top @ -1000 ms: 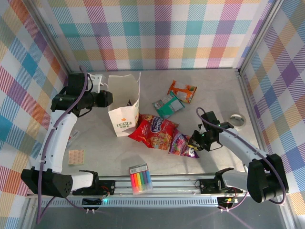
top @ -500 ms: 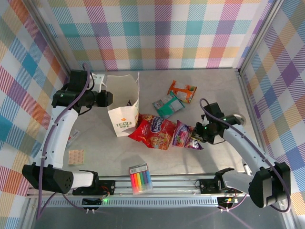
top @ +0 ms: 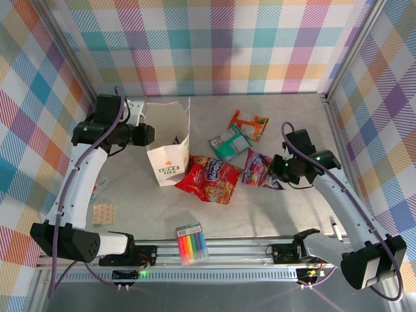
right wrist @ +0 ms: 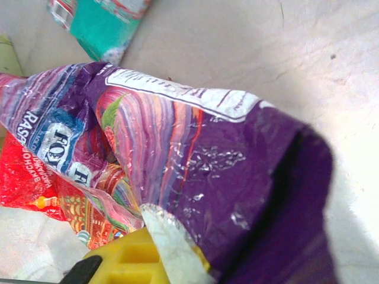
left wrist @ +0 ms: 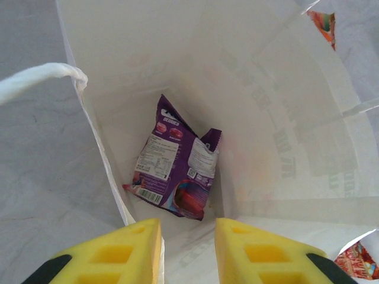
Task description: Place the snacks into the paper bag
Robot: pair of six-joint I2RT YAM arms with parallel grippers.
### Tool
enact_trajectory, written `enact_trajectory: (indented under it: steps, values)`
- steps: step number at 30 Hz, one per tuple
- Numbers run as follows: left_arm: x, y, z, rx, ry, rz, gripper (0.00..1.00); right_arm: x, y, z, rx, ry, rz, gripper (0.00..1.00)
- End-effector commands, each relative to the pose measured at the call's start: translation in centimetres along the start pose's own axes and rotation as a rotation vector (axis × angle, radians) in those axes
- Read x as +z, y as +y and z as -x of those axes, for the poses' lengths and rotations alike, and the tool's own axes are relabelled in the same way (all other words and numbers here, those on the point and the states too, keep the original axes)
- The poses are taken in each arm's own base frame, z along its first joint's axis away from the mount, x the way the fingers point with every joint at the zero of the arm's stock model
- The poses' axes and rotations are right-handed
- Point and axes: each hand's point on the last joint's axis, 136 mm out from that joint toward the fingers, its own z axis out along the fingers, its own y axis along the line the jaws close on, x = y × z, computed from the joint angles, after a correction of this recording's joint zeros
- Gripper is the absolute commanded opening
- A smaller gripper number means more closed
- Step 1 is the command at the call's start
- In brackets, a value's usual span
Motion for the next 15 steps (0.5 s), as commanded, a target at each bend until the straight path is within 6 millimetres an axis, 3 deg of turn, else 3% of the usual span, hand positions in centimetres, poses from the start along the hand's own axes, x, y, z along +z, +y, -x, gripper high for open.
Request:
enact_trajectory:
  steps: [1, 6, 15]
  values:
    - [-0.4, -0.1, -0.4, 0.025, 0.03, 0.015, 0.3, -1.6, 0.7, 1.7, -0.056, -0.053, -0.014, 0.14]
    - [-0.6, 0.0, -0.4, 0.034, 0.026, 0.024, 0.3, -4.0, 1.7, 4.2, -0.092, -0.145, -0.021, 0.14]
    - [-0.6, 0.0, -0.5, 0.037, 0.03, 0.029, 0.31, -6.6, 3.1, 7.3, -0.152, -0.239, -0.041, 0.14]
